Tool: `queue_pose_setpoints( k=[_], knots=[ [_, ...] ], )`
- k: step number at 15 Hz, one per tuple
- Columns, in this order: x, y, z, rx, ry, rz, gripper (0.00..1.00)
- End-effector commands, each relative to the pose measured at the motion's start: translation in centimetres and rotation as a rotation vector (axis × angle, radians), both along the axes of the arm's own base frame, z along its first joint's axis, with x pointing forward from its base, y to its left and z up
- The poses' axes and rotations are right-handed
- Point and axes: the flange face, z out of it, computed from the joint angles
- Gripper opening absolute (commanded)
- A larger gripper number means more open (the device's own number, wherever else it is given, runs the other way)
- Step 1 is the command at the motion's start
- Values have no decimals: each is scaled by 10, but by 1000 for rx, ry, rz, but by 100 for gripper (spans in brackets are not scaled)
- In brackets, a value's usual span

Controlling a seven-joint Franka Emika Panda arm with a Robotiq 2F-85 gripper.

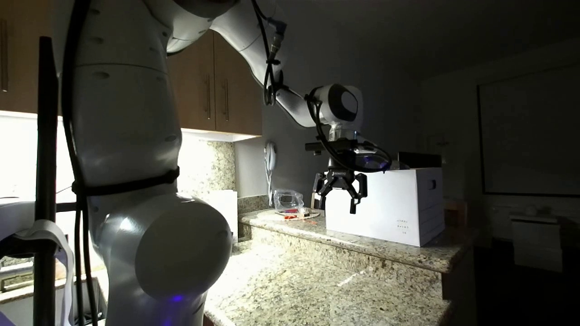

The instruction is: Place two empty water bottles inside the white storage box

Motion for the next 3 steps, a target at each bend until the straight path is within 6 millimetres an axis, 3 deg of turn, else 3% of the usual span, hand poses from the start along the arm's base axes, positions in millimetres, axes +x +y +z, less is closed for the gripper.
queue_pose_setpoints(
  k=[1, 3],
  knots=[
    [-2, 2, -3, -2, 8, 4, 100],
    [-2, 2, -3, -3, 9, 7, 100]
  ],
)
